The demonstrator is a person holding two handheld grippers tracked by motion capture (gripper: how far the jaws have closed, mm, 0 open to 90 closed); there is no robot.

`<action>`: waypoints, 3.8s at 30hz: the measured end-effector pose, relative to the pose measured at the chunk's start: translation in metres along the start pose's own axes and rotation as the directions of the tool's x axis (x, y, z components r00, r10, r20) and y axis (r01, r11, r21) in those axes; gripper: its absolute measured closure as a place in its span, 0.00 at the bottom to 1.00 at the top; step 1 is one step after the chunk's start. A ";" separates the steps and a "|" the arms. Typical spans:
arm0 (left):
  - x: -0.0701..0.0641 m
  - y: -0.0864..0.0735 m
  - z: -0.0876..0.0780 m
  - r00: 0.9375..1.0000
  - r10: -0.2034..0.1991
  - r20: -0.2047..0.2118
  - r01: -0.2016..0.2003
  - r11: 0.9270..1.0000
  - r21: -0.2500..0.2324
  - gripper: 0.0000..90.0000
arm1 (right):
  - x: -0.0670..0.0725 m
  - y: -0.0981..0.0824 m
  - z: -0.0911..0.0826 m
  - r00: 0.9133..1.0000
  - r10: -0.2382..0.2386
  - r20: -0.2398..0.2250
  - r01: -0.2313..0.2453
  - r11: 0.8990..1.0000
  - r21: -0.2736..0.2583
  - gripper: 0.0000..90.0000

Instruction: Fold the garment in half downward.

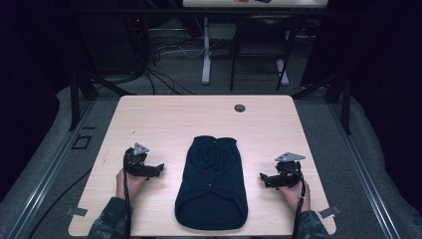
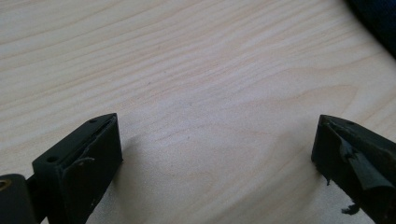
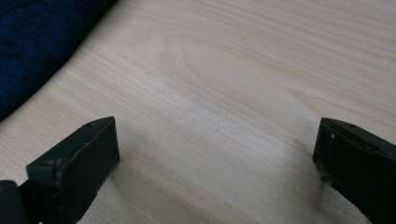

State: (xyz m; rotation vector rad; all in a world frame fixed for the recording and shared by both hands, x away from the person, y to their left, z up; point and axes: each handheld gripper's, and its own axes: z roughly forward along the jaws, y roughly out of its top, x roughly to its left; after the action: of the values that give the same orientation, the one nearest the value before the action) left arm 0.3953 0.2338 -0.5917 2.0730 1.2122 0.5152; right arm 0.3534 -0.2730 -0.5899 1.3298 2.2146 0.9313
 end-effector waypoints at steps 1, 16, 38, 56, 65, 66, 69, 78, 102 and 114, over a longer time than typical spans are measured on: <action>0.000 0.000 0.000 1.000 0.000 0.000 0.000 1.000 0.000 0.02 | 0.000 0.000 0.000 1.000 0.000 0.000 0.000 1.000 0.001 0.00; 0.000 0.000 0.000 1.000 0.000 0.000 0.000 1.000 0.000 0.02 | 0.000 0.000 -0.001 1.000 -0.001 0.001 0.001 1.000 0.007 0.00; -0.013 0.022 -0.006 0.998 -0.004 0.062 0.006 0.999 -0.035 0.00 | 0.005 0.020 -0.006 0.998 0.012 -0.065 -0.011 1.000 0.018 0.03; -0.033 0.059 0.017 0.978 0.005 0.208 0.000 1.000 -0.026 0.00 | 0.029 0.069 0.010 0.983 -0.027 -0.182 0.031 0.999 0.022 0.00; -0.042 0.081 0.039 0.971 0.003 0.240 -0.002 1.000 -0.004 0.00 | 0.033 0.092 0.028 0.974 -0.011 -0.228 0.023 0.998 0.052 0.00; -0.043 0.084 0.041 0.971 0.010 0.241 -0.011 1.000 0.003 0.00 | 0.033 0.094 0.031 0.972 -0.002 -0.236 0.016 0.998 0.056 0.00; -0.047 0.095 0.049 0.968 0.012 0.249 -0.014 1.000 0.007 0.00 | 0.034 0.104 0.043 0.967 0.007 -0.254 0.012 0.997 0.073 0.00; -0.058 0.111 0.072 0.963 0.011 0.270 -0.024 0.999 0.047 0.04 | 0.037 0.126 0.069 0.965 0.034 -0.258 -0.007 0.995 0.104 0.05; -0.077 0.115 0.086 0.952 0.080 0.294 -0.114 0.988 0.101 0.66 | 0.053 0.132 0.097 0.973 0.001 -0.232 0.039 0.985 0.168 0.69; -0.078 0.115 0.083 0.950 0.091 0.298 -0.122 0.989 0.088 0.74 | 0.056 0.132 0.091 0.978 -0.031 -0.206 0.062 0.987 0.146 0.74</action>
State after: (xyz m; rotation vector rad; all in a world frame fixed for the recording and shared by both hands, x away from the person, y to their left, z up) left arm 0.4791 0.0972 -0.5666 2.2195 0.9754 0.1833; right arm 0.4653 -0.1492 -0.5596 1.2917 2.5055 0.9354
